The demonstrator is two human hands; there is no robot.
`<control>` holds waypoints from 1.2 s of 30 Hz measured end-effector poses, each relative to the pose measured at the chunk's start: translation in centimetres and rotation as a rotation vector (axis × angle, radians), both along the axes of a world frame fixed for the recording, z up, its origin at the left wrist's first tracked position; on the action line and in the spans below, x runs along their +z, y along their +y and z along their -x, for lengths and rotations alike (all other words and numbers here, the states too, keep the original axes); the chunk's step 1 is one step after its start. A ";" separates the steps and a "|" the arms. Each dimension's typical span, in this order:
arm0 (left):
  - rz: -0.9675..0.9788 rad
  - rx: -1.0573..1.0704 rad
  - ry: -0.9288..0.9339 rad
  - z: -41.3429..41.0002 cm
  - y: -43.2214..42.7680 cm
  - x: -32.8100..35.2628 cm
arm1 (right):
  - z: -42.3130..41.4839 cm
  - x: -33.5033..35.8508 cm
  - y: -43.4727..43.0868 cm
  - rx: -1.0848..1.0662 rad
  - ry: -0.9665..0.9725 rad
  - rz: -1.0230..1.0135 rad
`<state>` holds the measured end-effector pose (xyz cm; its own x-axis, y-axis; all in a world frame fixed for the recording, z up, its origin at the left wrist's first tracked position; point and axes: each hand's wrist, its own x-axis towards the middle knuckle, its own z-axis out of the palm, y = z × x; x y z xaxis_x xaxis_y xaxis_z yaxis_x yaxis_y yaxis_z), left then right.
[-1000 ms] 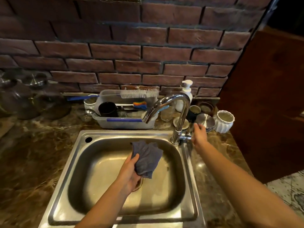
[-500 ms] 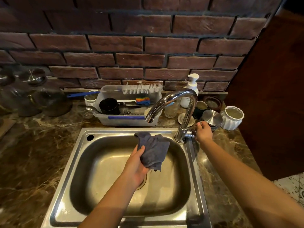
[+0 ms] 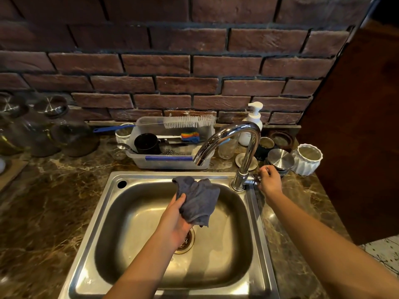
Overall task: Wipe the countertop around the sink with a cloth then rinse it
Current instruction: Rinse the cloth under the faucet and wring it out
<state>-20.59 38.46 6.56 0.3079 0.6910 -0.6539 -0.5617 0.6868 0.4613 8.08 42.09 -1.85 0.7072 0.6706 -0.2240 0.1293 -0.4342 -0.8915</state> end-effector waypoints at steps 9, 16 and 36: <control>0.007 0.005 -0.032 -0.3 0.1 0.7 | 0.3 0.3 -1.0 0.017 0.061 -0.072; 0.013 -0.001 -0.053 -0.4 0.1 1.0 | 0.6 0.6 -1.5 0.012 0.104 -0.143; 0.027 0.010 0.108 -1.0 -0.1 0.2 | 11.7 4.3 -5.6 0.285 0.155 -0.125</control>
<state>-19.56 38.41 6.79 0.2276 0.6753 -0.7015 -0.5166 0.6944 0.5009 -3.59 36.50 2.48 0.4516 0.8651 -0.2183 0.0882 -0.2868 -0.9539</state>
